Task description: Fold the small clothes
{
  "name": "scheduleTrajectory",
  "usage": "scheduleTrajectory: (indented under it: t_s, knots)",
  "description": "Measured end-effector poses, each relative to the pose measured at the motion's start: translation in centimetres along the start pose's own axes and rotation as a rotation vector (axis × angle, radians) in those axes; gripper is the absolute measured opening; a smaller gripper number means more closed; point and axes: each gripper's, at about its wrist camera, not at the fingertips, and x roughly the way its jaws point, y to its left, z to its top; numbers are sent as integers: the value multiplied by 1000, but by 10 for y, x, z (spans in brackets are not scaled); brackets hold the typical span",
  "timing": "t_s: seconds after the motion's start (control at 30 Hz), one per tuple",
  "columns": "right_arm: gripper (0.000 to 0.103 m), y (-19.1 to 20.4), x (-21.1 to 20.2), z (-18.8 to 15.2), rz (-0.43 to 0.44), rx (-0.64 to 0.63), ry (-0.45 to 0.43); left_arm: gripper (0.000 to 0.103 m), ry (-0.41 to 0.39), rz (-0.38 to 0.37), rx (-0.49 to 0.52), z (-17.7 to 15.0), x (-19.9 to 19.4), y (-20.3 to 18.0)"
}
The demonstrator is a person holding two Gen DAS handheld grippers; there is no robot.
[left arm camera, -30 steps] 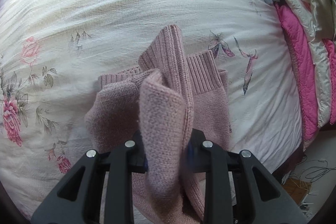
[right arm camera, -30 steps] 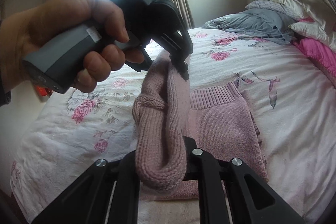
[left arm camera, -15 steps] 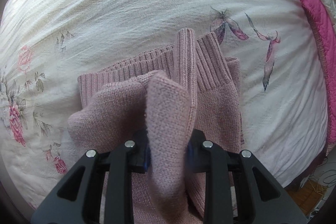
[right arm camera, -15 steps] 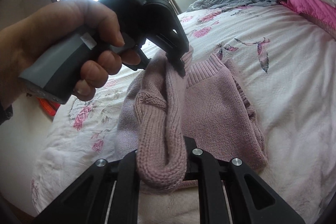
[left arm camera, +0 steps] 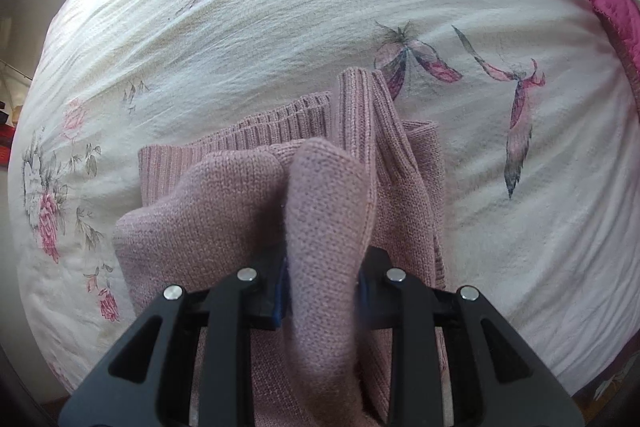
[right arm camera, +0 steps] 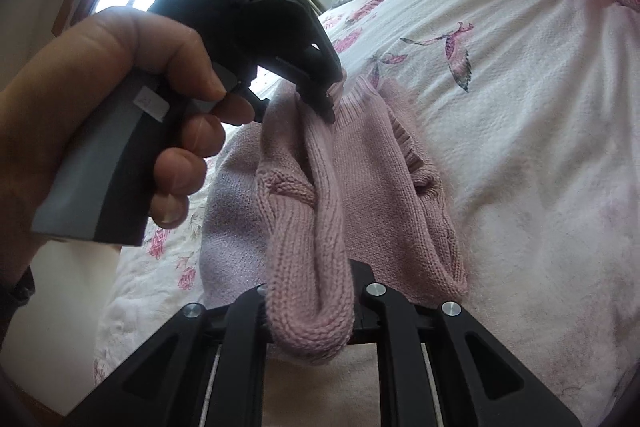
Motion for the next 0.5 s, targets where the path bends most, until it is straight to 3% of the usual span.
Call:
scheduleTrajectory:
  t_s: [0.13,0.2,0.3,0.47,0.5]
  knots:
    - [12,-16,2,-4,5,39,15,36,-67,-31,-20,-2,5,-11]
    - [12,-24,4,-5,11,54,26,53,-117,-94,-43,-5,7,-9]
    - [14,-40,10,-5,66,106,68,63,-194,-240,-77,-9,7,0]
    - [41,-71,17,3,274,237,154,71,-260,-469,-156,-26,-15,35]
    - [53,-75,18,7,312,252,167,71,-269,-498,-156,-31,-20,44]
